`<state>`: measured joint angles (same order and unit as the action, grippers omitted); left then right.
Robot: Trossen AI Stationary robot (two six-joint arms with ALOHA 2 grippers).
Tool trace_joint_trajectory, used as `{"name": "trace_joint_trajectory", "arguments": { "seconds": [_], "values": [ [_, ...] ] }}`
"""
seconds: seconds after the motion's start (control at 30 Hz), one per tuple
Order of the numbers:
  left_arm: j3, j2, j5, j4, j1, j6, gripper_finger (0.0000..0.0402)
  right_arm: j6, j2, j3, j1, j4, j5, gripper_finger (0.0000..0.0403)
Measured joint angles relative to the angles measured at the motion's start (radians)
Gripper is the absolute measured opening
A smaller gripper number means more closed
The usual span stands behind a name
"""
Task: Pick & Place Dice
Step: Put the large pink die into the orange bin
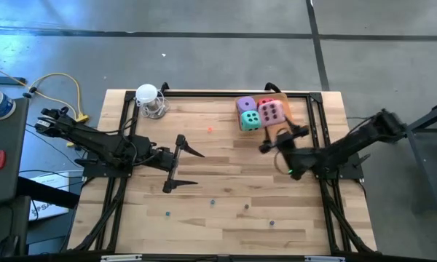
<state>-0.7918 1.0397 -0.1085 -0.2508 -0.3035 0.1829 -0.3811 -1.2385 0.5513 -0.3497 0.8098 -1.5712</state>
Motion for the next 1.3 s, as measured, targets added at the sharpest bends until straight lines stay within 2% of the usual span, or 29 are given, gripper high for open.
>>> {"name": "trace_joint_trajectory", "arguments": {
  "seconds": [0.2,0.5,0.63,0.8,1.03,1.17,1.3],
  "values": [
    [0.0,0.0,-0.001,0.0,0.0,0.0,0.04,0.236,0.151,-0.135,0.002,-0.012,-0.001,0.0333],
    [0.0,0.003,-0.001,0.001,0.0,0.0,0.04,0.589,0.158,-0.313,0.031,-0.012,0.027,0.0333],
    [0.0,0.003,-0.001,0.0,0.0,0.0,0.04,0.726,0.158,-0.324,0.069,-0.05,0.165,0.0333],
    [0.0,0.003,-0.001,0.0,0.0,0.0,0.04,0.966,0.158,-0.324,0.145,-0.229,0.415,0.0333],
    [0.0,0.003,-0.001,0.0,0.0,0.0,0.04,0.979,0.205,-0.303,0.239,-0.314,0.588,0.0333],
    [0.0,0.003,-0.001,0.0,0.0,0.0,0.04,0.967,0.271,-0.228,0.246,-0.568,0.629,0.0333],
    [0.0,0.003,-0.001,0.004,0.0,0.0,0.04,1.069,0.323,-0.133,0.246,-0.916,0.635,0.0333]
  ]
}}
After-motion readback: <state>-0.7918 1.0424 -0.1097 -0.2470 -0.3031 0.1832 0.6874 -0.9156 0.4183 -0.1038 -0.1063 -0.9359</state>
